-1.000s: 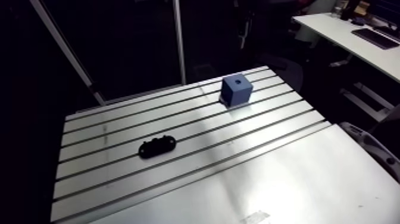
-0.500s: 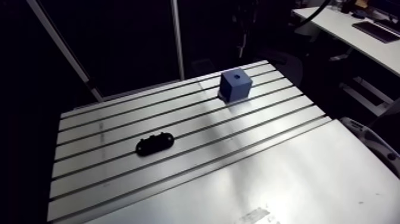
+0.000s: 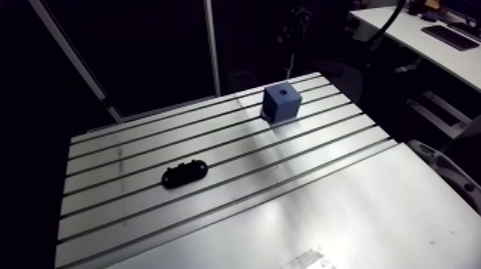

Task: Pick up the M10 bolt and insert it into the hex recess until seated.

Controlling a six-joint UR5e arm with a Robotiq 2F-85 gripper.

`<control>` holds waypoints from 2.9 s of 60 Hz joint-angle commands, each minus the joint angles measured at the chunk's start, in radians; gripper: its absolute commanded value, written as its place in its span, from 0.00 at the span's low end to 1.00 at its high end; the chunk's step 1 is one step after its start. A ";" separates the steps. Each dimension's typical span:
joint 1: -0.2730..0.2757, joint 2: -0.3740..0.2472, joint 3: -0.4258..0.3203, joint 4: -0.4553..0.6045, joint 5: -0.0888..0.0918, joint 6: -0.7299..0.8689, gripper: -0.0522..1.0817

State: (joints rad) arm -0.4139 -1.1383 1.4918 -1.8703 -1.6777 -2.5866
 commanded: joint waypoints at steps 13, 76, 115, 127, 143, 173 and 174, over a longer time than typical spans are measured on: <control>-0.003 0.002 0.026 -0.054 0.002 0.001 0.78; -0.002 0.024 0.048 -0.085 0.002 -0.001 0.79; -0.002 0.042 0.038 -0.086 0.002 -0.002 0.79; -0.002 0.052 0.037 -0.086 0.002 -0.001 0.79; -0.002 0.056 0.037 -0.101 0.002 -0.002 0.79; 0.000 0.062 0.035 -0.105 0.006 -0.001 0.79; 0.000 0.062 0.035 -0.105 0.006 -0.001 0.79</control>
State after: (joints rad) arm -0.4156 -1.0757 1.5275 -1.9760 -1.6739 -2.5877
